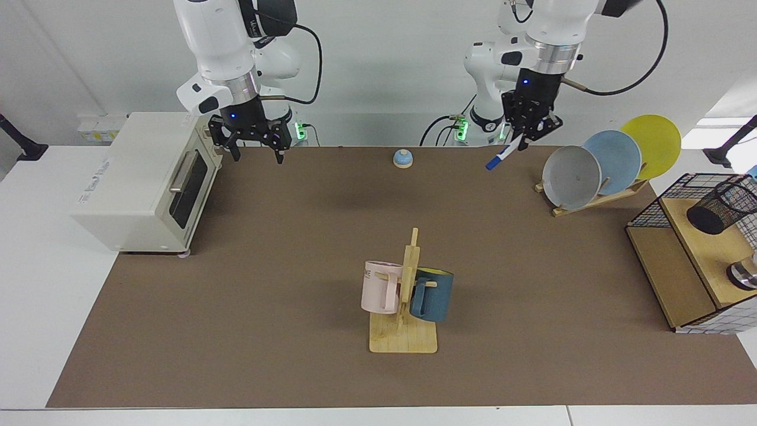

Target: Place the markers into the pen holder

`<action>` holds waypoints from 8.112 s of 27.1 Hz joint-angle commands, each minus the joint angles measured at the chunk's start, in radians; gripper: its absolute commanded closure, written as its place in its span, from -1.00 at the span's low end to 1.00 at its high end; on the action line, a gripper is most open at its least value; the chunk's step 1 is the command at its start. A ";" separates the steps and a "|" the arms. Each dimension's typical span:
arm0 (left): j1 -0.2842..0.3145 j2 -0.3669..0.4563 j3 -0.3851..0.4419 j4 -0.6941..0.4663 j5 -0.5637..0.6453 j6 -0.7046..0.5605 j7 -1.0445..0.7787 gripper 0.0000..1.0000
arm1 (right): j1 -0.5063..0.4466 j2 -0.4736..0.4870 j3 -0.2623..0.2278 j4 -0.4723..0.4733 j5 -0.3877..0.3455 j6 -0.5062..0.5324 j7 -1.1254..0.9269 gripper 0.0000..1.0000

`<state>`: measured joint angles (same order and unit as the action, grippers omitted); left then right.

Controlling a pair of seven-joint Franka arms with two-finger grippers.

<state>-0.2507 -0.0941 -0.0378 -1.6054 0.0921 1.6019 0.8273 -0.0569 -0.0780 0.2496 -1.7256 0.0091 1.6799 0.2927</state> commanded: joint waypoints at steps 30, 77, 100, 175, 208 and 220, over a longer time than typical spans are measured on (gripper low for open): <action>0.381 0.037 0.030 0.093 0.431 0.113 1.087 1.00 | -0.015 -0.005 0.008 0.000 0.020 -0.008 -0.012 -0.98; 0.257 0.289 0.506 -0.034 0.373 0.670 1.334 1.00 | -0.015 -0.006 0.008 0.000 0.020 -0.008 -0.012 -0.98; 0.257 0.271 0.507 -0.159 0.333 0.716 1.270 1.00 | -0.015 -0.006 0.008 0.000 0.020 -0.008 -0.012 -0.98; 0.254 0.199 0.342 0.085 0.236 0.468 1.110 -1.00 | -0.015 -0.006 0.008 0.000 0.020 -0.008 -0.012 -0.98; 0.197 0.071 -0.034 0.073 -0.121 -0.043 -0.605 -1.00 | -0.015 -0.006 0.008 0.000 0.020 -0.008 -0.012 -0.98; 0.217 0.071 -0.031 0.084 -0.104 -0.053 -0.599 -1.00 | -0.015 -0.006 0.008 0.000 0.020 -0.008 -0.012 -0.98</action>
<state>-0.0437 -0.0064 -0.0669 -1.5150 -0.0126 1.5592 0.2380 -0.0569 -0.0780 0.2503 -1.7256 0.0110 1.6799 0.2927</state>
